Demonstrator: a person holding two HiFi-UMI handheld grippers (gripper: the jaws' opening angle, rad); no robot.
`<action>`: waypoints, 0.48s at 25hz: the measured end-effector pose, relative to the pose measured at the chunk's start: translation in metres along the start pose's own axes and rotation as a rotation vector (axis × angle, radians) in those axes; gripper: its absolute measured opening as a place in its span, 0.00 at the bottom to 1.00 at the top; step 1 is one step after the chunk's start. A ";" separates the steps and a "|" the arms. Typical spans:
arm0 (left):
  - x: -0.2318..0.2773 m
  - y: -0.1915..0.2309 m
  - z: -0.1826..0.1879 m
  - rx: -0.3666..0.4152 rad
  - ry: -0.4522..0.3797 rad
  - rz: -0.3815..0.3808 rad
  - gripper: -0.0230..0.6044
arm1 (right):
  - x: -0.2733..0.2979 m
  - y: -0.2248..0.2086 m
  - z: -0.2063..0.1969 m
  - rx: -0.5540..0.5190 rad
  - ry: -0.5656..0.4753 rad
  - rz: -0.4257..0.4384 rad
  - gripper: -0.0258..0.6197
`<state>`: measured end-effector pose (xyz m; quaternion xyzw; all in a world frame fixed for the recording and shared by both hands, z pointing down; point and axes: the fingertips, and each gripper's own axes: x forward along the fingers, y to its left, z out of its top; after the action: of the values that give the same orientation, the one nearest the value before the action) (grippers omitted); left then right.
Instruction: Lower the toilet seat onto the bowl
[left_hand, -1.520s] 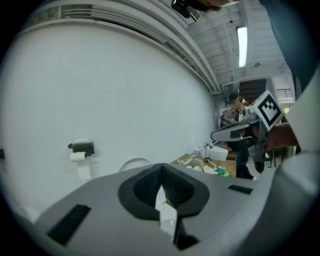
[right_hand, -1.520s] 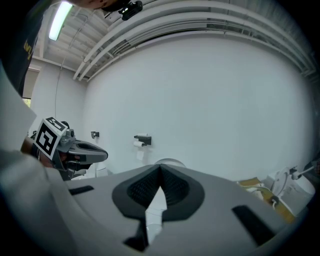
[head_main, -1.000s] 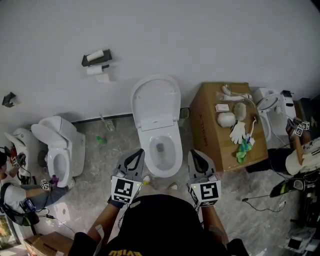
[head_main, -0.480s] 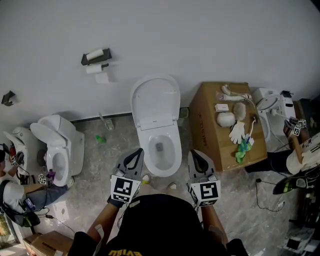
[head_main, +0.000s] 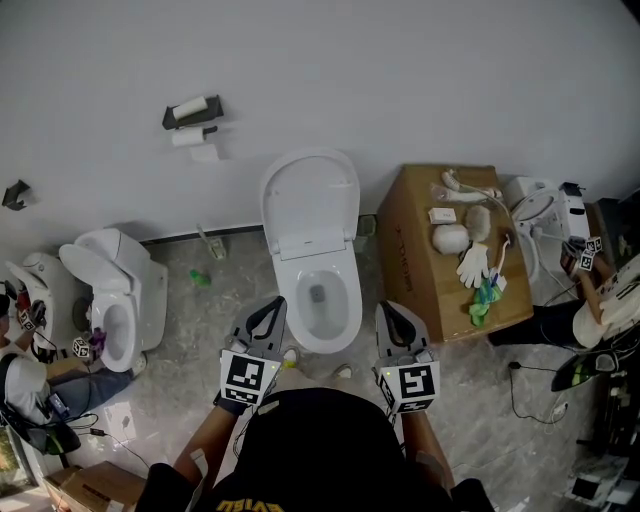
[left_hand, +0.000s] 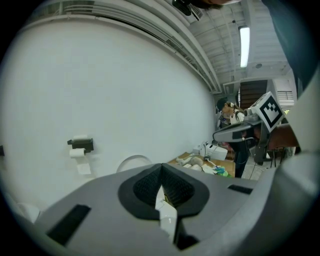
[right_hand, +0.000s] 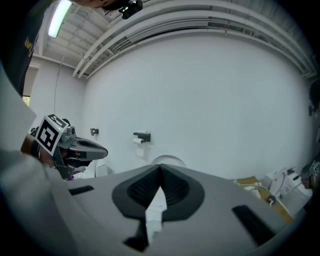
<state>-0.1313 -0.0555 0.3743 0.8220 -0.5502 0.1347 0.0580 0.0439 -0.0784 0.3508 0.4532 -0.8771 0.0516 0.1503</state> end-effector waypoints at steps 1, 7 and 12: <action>0.000 0.002 0.000 -0.001 0.000 0.003 0.06 | -0.001 0.000 -0.001 -0.002 0.001 0.000 0.03; 0.000 0.004 -0.002 -0.010 0.001 -0.003 0.06 | -0.004 -0.005 -0.005 0.014 0.021 -0.013 0.03; -0.004 0.015 -0.007 -0.026 -0.002 0.004 0.06 | -0.003 -0.007 -0.006 -0.017 0.058 -0.014 0.03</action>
<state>-0.1477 -0.0556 0.3793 0.8202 -0.5536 0.1269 0.0681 0.0525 -0.0784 0.3551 0.4564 -0.8696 0.0565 0.1798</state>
